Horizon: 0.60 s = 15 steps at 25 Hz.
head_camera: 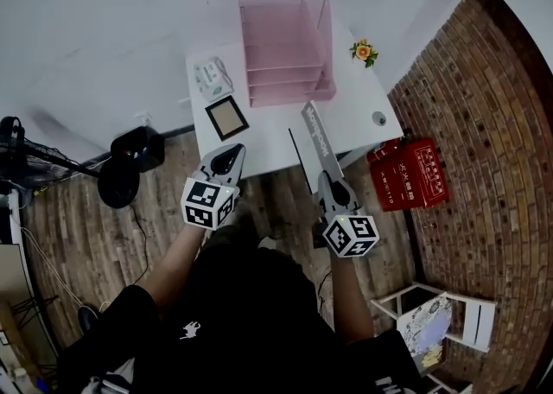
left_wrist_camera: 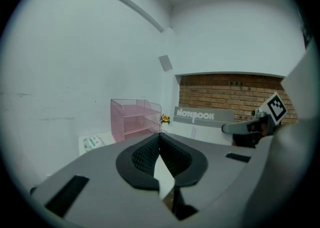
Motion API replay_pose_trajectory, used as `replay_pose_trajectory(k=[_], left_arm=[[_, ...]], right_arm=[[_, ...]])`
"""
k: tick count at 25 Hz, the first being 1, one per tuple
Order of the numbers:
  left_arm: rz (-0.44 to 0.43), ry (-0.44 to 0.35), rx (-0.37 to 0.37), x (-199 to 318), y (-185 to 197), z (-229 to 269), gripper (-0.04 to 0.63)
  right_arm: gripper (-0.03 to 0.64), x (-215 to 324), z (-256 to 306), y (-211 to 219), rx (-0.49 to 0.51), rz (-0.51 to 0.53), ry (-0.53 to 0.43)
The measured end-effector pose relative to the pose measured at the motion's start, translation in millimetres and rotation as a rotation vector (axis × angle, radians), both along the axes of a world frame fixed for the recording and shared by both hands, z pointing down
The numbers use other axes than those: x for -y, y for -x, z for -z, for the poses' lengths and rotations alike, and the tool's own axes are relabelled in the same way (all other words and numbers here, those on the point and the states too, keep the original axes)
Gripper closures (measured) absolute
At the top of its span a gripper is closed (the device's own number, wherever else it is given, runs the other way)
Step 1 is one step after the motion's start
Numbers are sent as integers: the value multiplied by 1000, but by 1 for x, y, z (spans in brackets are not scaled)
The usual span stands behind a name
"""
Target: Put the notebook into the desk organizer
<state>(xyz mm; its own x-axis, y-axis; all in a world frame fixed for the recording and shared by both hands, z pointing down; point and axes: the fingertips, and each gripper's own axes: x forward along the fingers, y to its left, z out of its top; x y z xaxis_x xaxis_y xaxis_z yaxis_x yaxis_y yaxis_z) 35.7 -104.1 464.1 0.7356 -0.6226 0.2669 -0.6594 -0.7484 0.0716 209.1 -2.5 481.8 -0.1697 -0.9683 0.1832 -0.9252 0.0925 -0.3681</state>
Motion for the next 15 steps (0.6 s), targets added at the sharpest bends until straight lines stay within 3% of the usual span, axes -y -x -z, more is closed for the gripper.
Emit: replay_pose_trajectory(k=[5, 15], left_arm=[[-6, 10, 9, 10, -9, -4, 592], [-62, 17, -2, 48, -24, -8, 593]], right_arm=[[606, 17, -8, -7, 88, -5, 9], [606, 53, -22, -9, 151, -37, 36]])
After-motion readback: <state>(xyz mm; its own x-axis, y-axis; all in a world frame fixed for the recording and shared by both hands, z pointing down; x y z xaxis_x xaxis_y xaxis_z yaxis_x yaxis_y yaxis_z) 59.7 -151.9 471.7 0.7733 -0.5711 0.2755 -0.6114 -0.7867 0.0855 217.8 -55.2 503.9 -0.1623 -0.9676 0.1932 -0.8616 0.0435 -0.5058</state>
